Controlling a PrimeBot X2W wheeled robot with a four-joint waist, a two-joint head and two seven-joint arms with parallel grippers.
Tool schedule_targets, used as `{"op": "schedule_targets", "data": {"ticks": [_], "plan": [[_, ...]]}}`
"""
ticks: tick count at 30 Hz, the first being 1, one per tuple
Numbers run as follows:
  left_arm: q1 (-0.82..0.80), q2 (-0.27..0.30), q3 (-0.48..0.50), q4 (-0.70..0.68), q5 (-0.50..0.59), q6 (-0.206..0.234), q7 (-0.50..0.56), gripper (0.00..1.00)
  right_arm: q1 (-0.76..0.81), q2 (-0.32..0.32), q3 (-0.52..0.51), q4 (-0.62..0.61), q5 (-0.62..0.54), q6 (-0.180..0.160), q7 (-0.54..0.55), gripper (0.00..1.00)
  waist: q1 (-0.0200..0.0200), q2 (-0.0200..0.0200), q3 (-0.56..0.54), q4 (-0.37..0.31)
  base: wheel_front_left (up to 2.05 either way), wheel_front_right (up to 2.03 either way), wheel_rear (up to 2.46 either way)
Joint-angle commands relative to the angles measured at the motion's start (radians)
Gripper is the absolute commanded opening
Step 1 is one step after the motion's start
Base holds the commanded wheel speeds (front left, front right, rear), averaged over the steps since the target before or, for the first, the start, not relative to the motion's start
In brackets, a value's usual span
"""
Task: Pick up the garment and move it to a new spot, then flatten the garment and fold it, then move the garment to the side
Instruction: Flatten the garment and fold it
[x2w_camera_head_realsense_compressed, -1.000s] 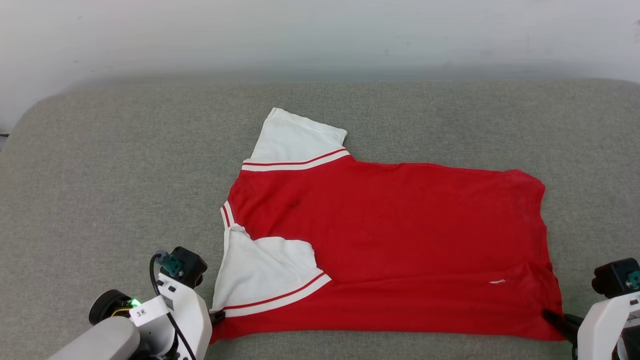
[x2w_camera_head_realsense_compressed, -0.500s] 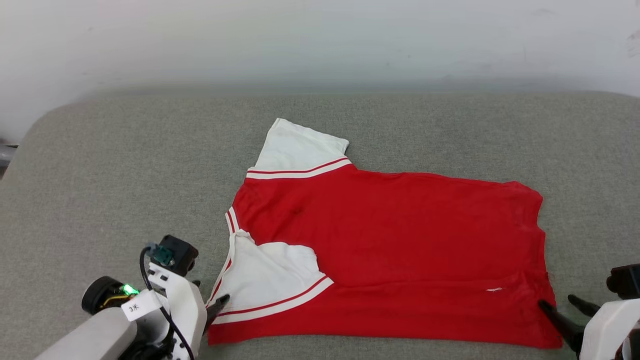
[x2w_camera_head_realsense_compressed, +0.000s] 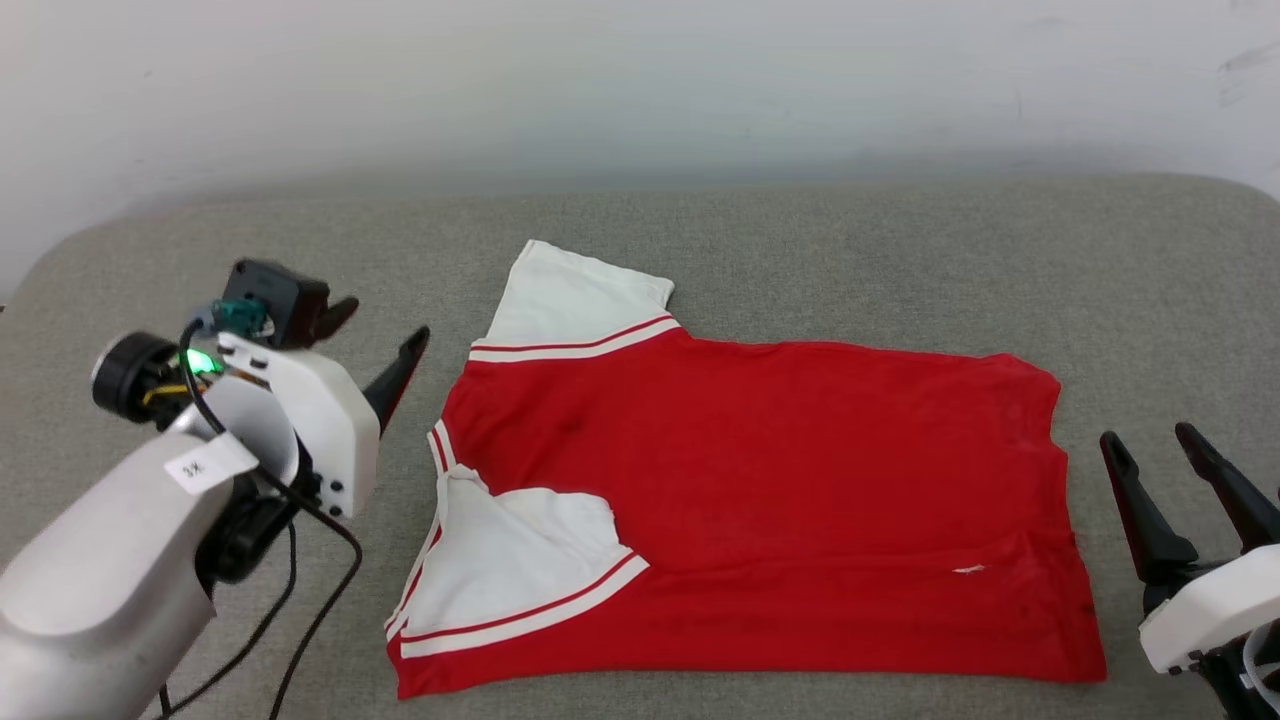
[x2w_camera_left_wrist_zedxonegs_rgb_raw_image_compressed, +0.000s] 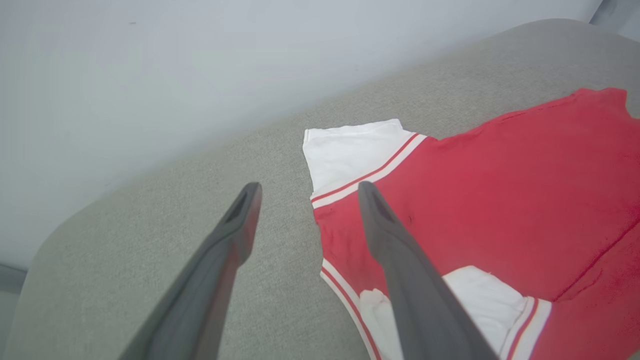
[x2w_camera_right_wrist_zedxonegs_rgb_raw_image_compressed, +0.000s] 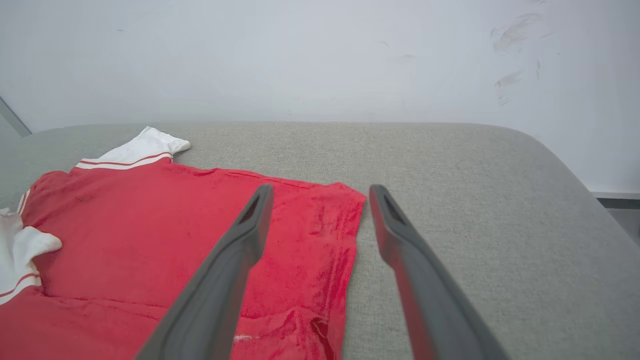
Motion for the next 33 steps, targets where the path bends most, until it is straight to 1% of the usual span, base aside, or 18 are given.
{"op": "schedule_targets", "data": {"ticks": [1, 4, 7, 13, 14, 15, 18, 24, 27, 28, 31, 33], "plan": [[-0.037, -0.006, 0.005, 0.010, 0.013, -0.006, -0.006, 1.00, 0.018, 0.028, -0.013, -0.026, -0.026, -0.001, -0.011, 1.00, 0.0000, 0.0000, 0.021, -0.014, 0.00, 0.00, 0.00], [-0.109, -0.023, 0.019, 0.035, 0.008, -0.024, 0.009, 1.00, 0.028, 0.077, -0.040, -0.083, -0.070, -0.001, -0.019, 1.00, 0.0000, 0.0000, 0.055, -0.027, 0.00, 0.00, 0.00], [-0.198, -0.033, 0.022, 0.067, 0.025, -0.041, 0.034, 1.00, 0.040, 0.118, -0.046, -0.141, -0.101, -0.001, -0.009, 1.00, 0.0000, 0.0000, 0.099, -0.041, 0.00, 0.00, 0.00], [-0.373, -0.066, 0.031, 0.166, 0.020, -0.087, 0.111, 1.00, 0.022, 0.166, -0.040, -0.224, -0.142, -0.001, -0.002, 1.00, 0.0000, 0.0000, 0.196, -0.075, 0.00, 0.00, 0.00], [-0.373, -0.066, 0.031, 0.166, 0.020, -0.087, 0.111, 1.00, 0.022, 0.166, -0.040, -0.224, -0.142, -0.001, -0.002, 1.00, 0.0000, 0.0000, 0.196, -0.075, 0.00, 0.00, 0.00], [-0.424, -0.075, 0.032, 0.205, 0.000, -0.102, 0.160, 1.00, 0.007, 0.178, -0.032, -0.246, -0.150, -0.001, -0.008, 1.00, 0.0000, 0.0000, 0.230, -0.090, 0.00, 0.00, 0.00], [-0.499, -0.094, 0.033, 0.260, -0.037, -0.122, 0.252, 1.00, -0.009, 0.190, -0.031, -0.261, -0.160, -0.001, -0.018, 1.00, 0.0000, 0.0000, 0.274, -0.106, 0.00, 0.00, 0.00], [-0.628, -0.108, 0.010, 0.337, -0.092, -0.142, 0.470, 1.00, -0.043, 0.197, -0.022, -0.278, -0.168, -0.001, -0.022, 1.00, 0.0000, 0.0000, 0.362, -0.133, 0.00, 0.00, 0.00], [-0.678, -0.110, 0.001, 0.367, -0.109, -0.145, 0.557, 1.00, -0.058, 0.199, -0.020, -0.285, -0.167, -0.001, -0.027, 1.00, 0.0000, 0.0000, 0.405, -0.144, 0.00, 0.00, 0.00], [-0.678, -0.110, 0.001, 0.367, -0.109, -0.145, 0.557, 1.00, -0.058, 0.199, -0.020, -0.285, -0.167, -0.001, -0.027, 1.00, 0.0000, 0.0000, 0.405, -0.144, 0.00, 0.00, 0.00], [-0.718, -0.096, -0.021, 0.391, -0.097, -0.150, 0.616, 1.00, -0.076, 0.200, -0.014, -0.287, -0.166, -0.001, -0.030, 1.00, 0.0000, 0.0000, 0.445, -0.159, 0.00, 0.00, 0.00], [-0.729, -0.103, -0.021, 0.407, -0.108, -0.153, 0.629, 1.00, -0.087, 0.196, -0.009, -0.284, -0.176, -0.001, -0.033, 1.00, 0.0000, 0.0000, 0.469, -0.167, 0.00, 0.00, 0.00]]}}
